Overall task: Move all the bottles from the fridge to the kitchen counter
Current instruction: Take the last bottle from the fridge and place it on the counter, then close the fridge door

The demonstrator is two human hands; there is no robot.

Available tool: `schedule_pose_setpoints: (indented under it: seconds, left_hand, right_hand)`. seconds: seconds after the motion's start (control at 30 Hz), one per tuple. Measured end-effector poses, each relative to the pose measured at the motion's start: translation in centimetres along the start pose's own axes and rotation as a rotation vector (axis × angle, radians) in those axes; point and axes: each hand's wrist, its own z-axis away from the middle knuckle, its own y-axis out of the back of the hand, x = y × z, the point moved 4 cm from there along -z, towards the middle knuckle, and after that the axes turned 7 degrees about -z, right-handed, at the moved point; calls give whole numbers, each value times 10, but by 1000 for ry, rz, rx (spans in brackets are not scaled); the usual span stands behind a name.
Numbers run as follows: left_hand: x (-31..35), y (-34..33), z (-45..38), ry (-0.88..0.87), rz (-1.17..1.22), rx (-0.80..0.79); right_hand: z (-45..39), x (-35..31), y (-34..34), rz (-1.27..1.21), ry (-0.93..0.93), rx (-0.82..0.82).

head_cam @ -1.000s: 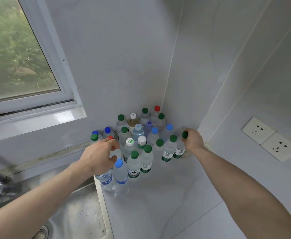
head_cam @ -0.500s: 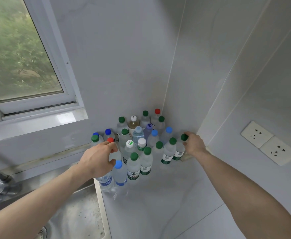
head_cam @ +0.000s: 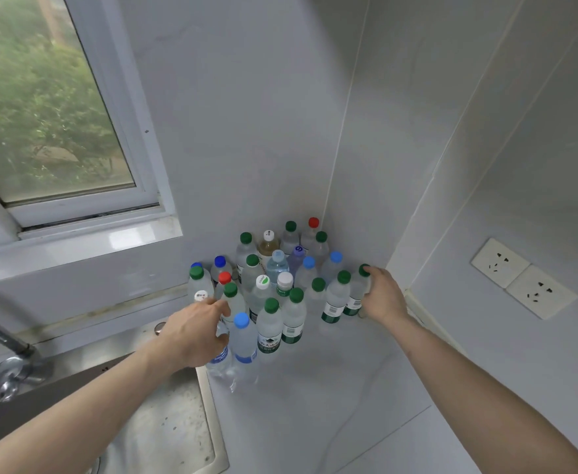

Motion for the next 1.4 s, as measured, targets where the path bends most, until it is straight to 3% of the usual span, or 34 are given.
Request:
schedule_pose_setpoints:
  seconds: [0.13, 0.37, 0.5, 0.73, 1.03, 1.27, 1.4]
  left_hand:
    - [1, -11, 21, -19, 20, -9]
    - [-13, -27, 69, -54, 108, 28]
    - [-12, -25, 102, -147, 138, 60]
    - [3, -25, 144, -434, 160, 117]
    - [92, -32, 251, -942, 191, 47]
    - [191, -27, 376, -1363, 171, 54]
    - [241, -31, 487, -1610, 180, 40]
  right_hand:
    - [46, -17, -8, -90, 69, 18]
    - [151, -41, -34, -114, 92, -171]
    - [217, -55, -29, -162, 90, -132]
    - [343, -59, -26, -209, -31, 26]
    - [564, -62, -5, -241, -336, 354]
    - [760, -56, 25, -264, -577, 680]
    - [893, -62, 28, -225, -734, 870]
